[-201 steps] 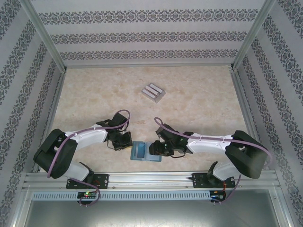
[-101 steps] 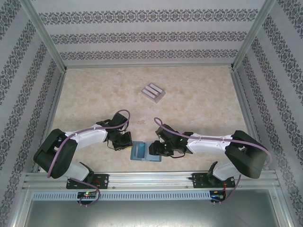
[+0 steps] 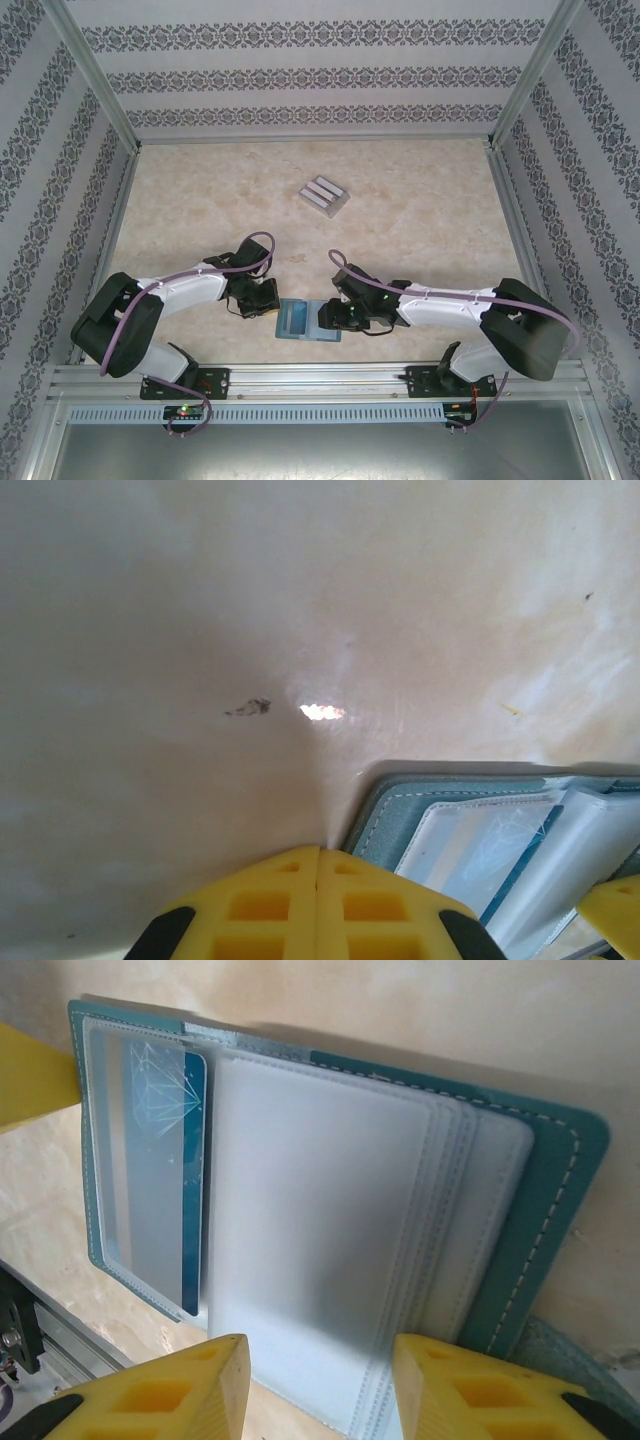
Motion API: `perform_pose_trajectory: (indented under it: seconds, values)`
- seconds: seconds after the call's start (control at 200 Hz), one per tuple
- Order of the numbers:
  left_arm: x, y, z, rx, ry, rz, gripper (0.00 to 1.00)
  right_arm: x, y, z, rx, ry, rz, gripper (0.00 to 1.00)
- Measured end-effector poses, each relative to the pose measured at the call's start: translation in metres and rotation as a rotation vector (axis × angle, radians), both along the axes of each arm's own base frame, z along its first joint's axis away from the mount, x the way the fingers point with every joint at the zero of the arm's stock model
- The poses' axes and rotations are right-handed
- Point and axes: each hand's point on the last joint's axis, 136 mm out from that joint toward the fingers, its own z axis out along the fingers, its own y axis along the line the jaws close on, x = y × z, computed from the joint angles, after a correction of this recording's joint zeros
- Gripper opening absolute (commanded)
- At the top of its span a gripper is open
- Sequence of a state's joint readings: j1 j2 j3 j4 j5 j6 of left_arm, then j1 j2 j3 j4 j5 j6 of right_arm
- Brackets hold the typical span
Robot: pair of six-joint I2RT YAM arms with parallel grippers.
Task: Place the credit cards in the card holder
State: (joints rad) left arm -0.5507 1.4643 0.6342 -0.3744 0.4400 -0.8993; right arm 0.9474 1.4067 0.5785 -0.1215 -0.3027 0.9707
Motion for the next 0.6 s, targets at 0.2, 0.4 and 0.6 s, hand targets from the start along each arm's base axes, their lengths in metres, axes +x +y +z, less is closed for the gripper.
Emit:
perform_pose_trajectory:
  seconds: [0.2, 0.4, 0.6]
  values:
    - [-0.0001, 0.0001, 0.0000, 0.000, 0.000, 0.000, 0.00, -0.0010, 0.0021, -0.0009, 0.002, -0.002, 0.007, 0.42]
    - [-0.0002, 0.0002, 0.0005, -0.002, -0.001, 0.004, 0.00, -0.0008, 0.0025, -0.0016, 0.001, -0.001, 0.007, 0.34]
    - [-0.0001, 0.0001, 0.0005, -0.002, -0.002, 0.004, 0.00, -0.0025, 0.0030, -0.0028, -0.002, 0.002, 0.013, 0.27]
